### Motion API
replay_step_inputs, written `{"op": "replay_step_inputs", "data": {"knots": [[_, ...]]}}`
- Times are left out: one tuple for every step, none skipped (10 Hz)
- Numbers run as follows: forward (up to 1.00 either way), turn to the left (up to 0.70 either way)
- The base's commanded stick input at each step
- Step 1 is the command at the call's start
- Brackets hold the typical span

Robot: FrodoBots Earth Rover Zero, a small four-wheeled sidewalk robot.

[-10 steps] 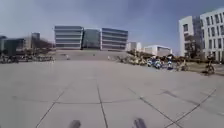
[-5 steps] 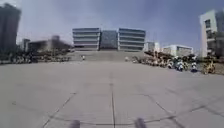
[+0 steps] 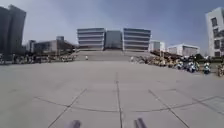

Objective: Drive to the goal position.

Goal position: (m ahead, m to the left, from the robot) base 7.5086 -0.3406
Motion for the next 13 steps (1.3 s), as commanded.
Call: {"op": "replay_step_inputs", "data": {"knots": [[1.00, 0.00], [1.00, 0.00], [1.00, 0.00], [1.00, 0.00], [1.00, 0.00], [1.00, 0.00], [1.00, 0.00], [1.00, 0.00], [1.00, 0.00], [1.00, 0.00], [1.00, 0.00], [1.00, 0.00], [1.00, 0.00]]}}
